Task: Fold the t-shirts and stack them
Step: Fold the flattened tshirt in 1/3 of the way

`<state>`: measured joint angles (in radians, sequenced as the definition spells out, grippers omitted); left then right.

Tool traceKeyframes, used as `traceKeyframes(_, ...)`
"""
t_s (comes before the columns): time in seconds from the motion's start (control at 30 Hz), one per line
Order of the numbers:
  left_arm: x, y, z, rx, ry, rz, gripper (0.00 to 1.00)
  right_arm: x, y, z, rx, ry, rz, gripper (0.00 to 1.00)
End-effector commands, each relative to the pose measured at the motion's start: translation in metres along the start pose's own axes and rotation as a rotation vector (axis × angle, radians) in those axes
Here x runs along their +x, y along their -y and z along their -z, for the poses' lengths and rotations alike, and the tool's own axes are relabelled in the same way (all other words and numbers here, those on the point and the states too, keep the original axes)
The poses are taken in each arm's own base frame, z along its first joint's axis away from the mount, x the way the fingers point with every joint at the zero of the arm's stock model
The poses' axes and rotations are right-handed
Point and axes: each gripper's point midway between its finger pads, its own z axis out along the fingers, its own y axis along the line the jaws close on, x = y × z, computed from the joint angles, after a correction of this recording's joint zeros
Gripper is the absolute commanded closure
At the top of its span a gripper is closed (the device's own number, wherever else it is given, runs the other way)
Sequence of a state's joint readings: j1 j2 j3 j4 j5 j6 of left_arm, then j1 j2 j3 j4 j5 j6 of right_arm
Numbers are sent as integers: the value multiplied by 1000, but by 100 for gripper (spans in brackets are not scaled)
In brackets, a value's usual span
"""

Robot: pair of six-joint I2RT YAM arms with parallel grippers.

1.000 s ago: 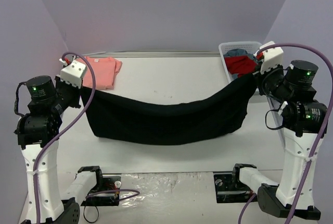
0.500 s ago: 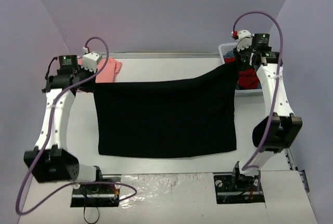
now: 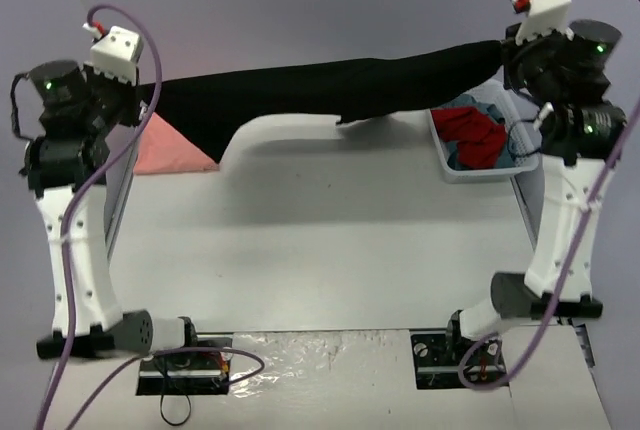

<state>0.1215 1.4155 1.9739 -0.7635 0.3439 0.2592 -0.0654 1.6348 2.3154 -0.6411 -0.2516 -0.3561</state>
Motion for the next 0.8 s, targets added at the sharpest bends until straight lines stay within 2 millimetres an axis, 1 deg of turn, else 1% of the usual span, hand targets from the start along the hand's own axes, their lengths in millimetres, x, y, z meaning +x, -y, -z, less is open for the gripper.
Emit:
traceKeyframes(0.0,14,11,43,-20,22,-18,98,0,-4,54,14,25,30,100)
traceKeyframes(0.03,27,14,45,-22,1,-19,98,12,-12,58,-14,6,35,100)
traceKeyframes(0.07,32,19,58,-26,11,-49,98,41,-26,66,-46,-50,36,100)
traceKeyframes(0.1,46,22,57,-21,-12,-57,98,58,-32,69,-65,-80,45,100)
traceKeyframes(0.13,83,30,49,-2,-91,-46,98,75,-38,74,-81,-112,69,100)
traceKeyframes(0.17,93,36,58,8,-96,-75,98,83,-44,92,-81,-106,90,100)
traceKeyframes(0.2,110,42,59,27,-127,-83,98,128,-57,88,-117,-204,87,100)
traceKeyframes(0.23,143,52,54,61,-193,-89,98,136,-59,105,-105,-202,119,100)
traceKeyframes(0.27,153,63,62,100,-196,-97,98,159,-66,112,-127,-258,132,100)
traceKeyframes(0.3,165,71,64,127,-211,-100,97,190,-75,116,-165,-332,163,100)
traceKeyframes(0.33,190,81,63,172,-253,-115,98,203,-81,131,-179,-369,175,100)
traceKeyframes(0.37,197,94,71,224,-247,-119,98,216,-84,138,-196,-408,193,100)
traceKeyframes(0.4,203,101,74,249,-252,-119,98,228,-89,144,-225,-443,205,100)
traceKeyframes(0.43,210,106,77,278,-255,-140,98,234,-91,152,-237,-458,232,100)
traceKeyframes(0.47,220,115,83,314,-274,-139,98,247,-96,163,-271,-512,242,100)
traceKeyframes(0.5,221,120,85,336,-270,-140,98,252,-98,169,-287,-536,249,100)
traceKeyframes(0.53,223,123,88,359,-270,-163,98,263,-102,178,-314,-582,249,100)
traceKeyframes(0.57,227,131,95,406,-281,-163,98,268,-104,182,-335,-603,271,100)
traceKeyframes(0.63,230,136,99,445,-287,-194,98,282,-110,192,-371,-659,271,100)
traceKeyframes(0.7,236,142,104,483,-301,-199,98,291,-112,196,-393,-688,287,100)
traceKeyframes(0.77,240,144,104,496,-314,-200,98,301,-115,201,-415,-719,291,100)
